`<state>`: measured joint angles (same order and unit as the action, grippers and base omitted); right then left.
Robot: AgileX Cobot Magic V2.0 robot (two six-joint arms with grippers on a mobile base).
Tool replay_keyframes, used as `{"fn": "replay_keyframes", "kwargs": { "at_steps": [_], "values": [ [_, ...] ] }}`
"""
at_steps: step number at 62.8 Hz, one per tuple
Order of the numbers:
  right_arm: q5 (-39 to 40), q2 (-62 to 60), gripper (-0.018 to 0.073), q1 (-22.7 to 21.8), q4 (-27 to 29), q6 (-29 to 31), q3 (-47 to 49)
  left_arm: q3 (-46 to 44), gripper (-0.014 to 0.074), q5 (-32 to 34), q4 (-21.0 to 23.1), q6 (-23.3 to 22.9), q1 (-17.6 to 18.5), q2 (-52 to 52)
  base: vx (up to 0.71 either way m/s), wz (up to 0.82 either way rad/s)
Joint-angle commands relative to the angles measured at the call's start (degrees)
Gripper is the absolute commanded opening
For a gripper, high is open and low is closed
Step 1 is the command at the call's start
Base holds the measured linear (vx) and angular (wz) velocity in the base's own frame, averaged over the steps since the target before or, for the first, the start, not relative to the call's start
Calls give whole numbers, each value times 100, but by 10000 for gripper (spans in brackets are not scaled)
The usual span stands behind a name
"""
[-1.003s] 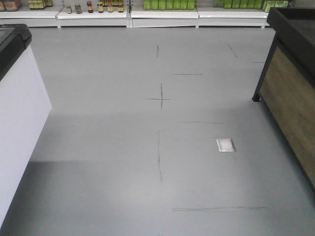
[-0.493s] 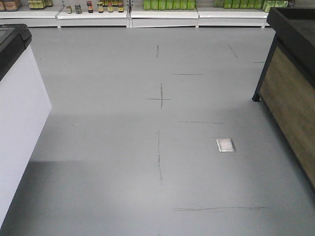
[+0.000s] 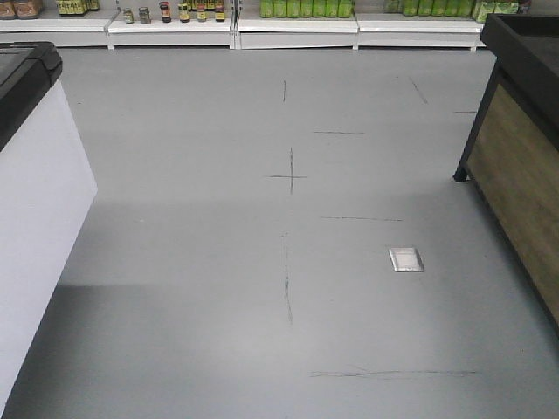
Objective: Pick three apples into basket with both arms
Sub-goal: 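Drive the base forward along the aisle toward the fruit tables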
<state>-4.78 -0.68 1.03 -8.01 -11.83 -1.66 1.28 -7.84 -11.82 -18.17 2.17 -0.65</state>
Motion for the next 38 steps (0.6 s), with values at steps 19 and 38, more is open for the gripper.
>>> {"fn": "replay_keyframes", "kwargs": {
  "at_steps": [19,38],
  "values": [
    [402,-74,-8,-37,-67,3,-71,49,-6,381,6,4,-5,-89,6,7],
    [402,-74,-8,-37,-67,3,-71,49,-6,381,6,4,-5,-89,13,3]
  ]
}}
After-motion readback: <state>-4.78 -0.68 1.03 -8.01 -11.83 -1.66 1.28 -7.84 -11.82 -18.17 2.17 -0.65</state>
